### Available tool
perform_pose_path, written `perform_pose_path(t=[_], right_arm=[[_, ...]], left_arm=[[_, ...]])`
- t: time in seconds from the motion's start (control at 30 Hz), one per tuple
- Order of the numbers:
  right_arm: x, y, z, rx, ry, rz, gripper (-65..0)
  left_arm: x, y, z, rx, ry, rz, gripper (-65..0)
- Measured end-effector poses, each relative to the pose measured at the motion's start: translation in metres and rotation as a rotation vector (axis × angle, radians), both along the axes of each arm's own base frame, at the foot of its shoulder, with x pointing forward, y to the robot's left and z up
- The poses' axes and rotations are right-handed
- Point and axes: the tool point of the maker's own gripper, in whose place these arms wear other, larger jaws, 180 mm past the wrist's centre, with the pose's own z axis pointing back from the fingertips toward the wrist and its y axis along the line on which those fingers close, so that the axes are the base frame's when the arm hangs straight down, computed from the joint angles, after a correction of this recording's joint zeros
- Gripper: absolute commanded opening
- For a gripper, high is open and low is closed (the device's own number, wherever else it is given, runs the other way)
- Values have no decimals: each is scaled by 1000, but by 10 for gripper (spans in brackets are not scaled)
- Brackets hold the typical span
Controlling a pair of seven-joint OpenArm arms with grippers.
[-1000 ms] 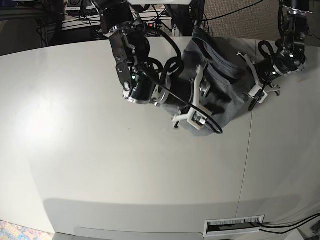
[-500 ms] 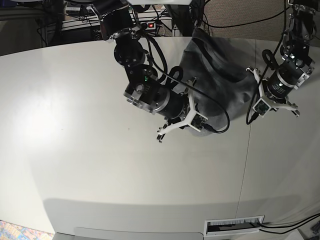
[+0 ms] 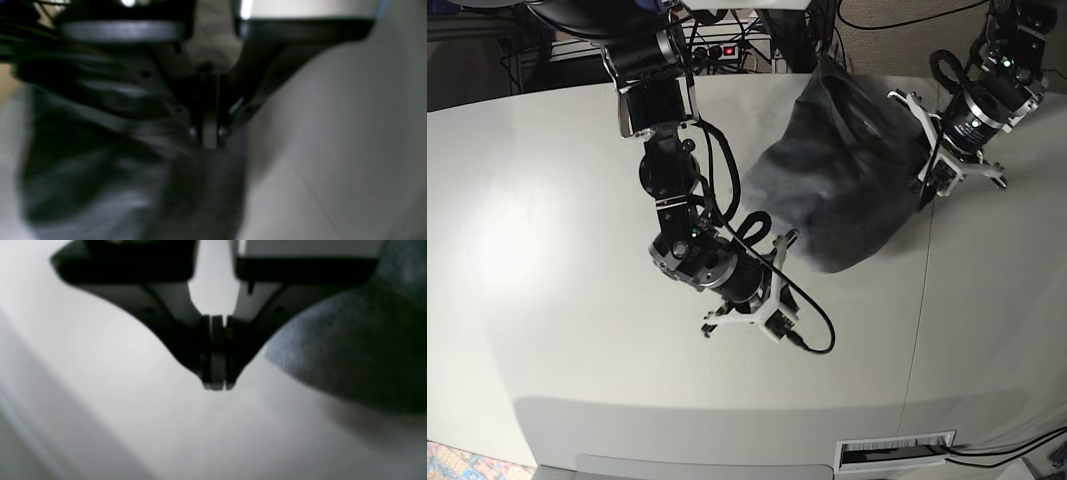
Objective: Fold the T-shirt properly
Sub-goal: 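Hold the folded bundle with both grippers and drag it across the table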
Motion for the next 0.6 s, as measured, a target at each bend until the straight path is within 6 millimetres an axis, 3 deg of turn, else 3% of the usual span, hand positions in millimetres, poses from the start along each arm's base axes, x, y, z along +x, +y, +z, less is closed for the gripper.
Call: perform_pose_path(t=[0.1, 0.2, 0.4, 0.6], right_arm=[[5, 4, -18, 1, 46, 14, -650], [10, 9, -26, -18, 70, 34, -650], [-7, 12, -53, -168, 168, 82, -650], [-18, 4, -66, -253, 238, 85, -650]], left_arm=[[-18, -30, -1, -149, 55, -76, -650], [-27, -43, -8, -214, 92, -110, -650], [-36, -39, -40, -250, 165, -96, -650], [-41, -15, -82, -199, 218, -49, -650]])
